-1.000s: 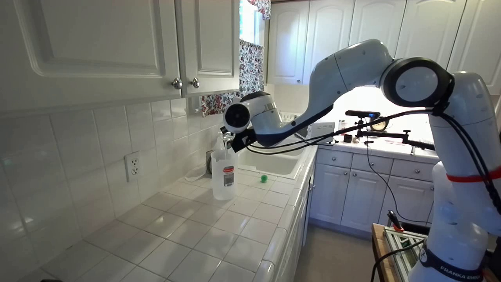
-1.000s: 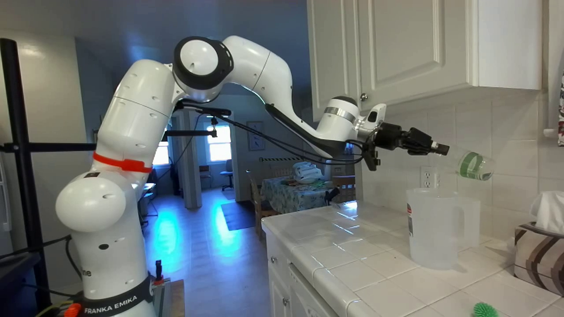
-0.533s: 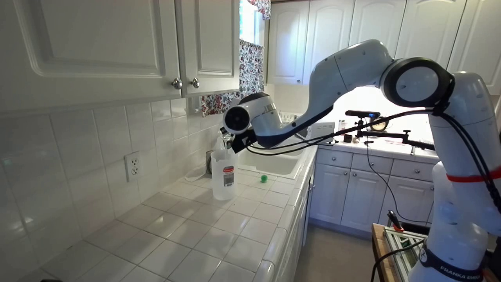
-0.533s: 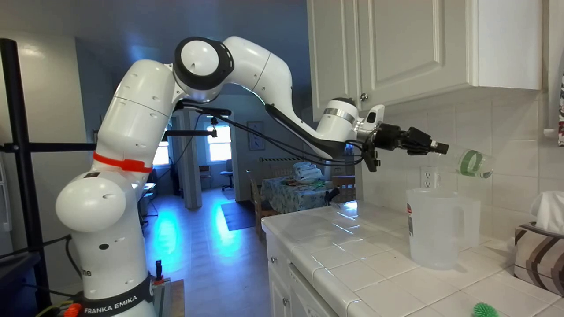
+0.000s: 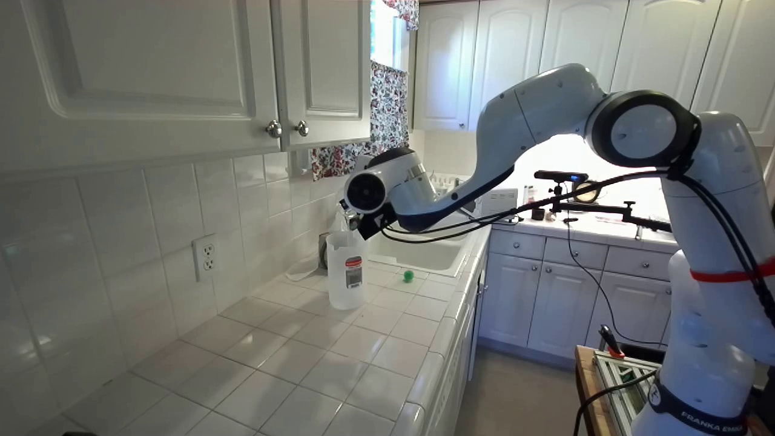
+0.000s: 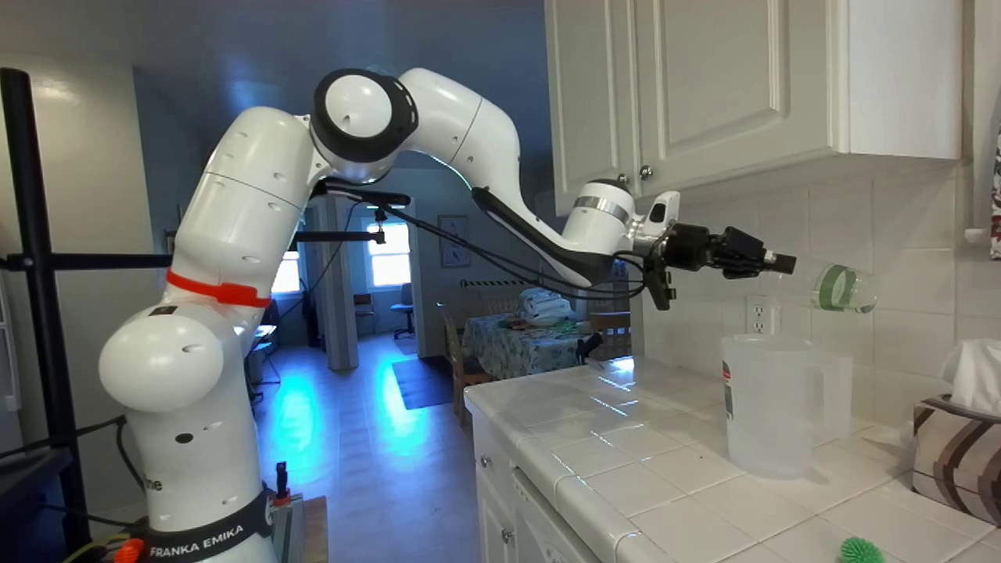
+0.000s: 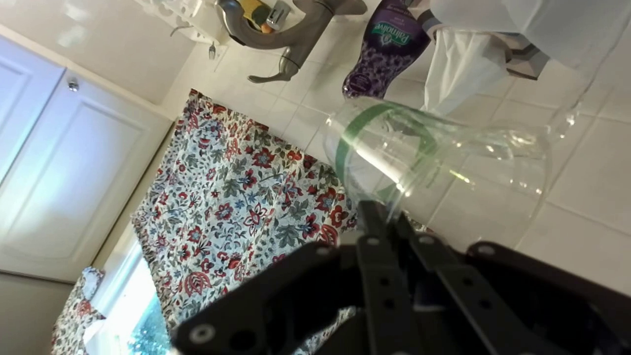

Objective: Pour the contents from the cup into the jar

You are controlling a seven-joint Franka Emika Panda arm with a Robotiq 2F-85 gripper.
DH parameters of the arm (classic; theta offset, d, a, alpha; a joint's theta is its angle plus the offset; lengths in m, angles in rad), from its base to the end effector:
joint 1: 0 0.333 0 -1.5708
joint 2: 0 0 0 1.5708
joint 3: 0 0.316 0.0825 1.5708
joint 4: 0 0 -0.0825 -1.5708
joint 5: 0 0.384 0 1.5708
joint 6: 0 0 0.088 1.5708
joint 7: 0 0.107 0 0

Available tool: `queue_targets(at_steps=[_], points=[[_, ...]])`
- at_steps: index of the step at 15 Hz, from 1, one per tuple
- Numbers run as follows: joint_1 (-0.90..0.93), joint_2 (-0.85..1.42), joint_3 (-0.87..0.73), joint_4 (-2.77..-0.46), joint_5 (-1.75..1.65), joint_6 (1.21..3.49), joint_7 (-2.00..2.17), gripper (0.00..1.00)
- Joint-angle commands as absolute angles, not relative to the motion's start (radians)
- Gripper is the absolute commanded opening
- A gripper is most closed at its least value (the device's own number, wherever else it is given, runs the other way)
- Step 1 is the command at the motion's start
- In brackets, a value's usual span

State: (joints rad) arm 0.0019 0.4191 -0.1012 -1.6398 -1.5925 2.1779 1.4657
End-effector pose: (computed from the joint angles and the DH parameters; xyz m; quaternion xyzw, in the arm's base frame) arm 0.6938 -0.0972 0.4219 0.7495 -0.2160 0.4233 0.4609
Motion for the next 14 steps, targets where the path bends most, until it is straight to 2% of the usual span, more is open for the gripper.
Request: queue_targets(at_steps=[1,14], points=[[-0.002,0.424,-0.084,-1.656,-1.647,2.152,1.508,0.02],[0.003,0.445,-0.053,-1.694,-1.763,2.091,1.538,0.02]])
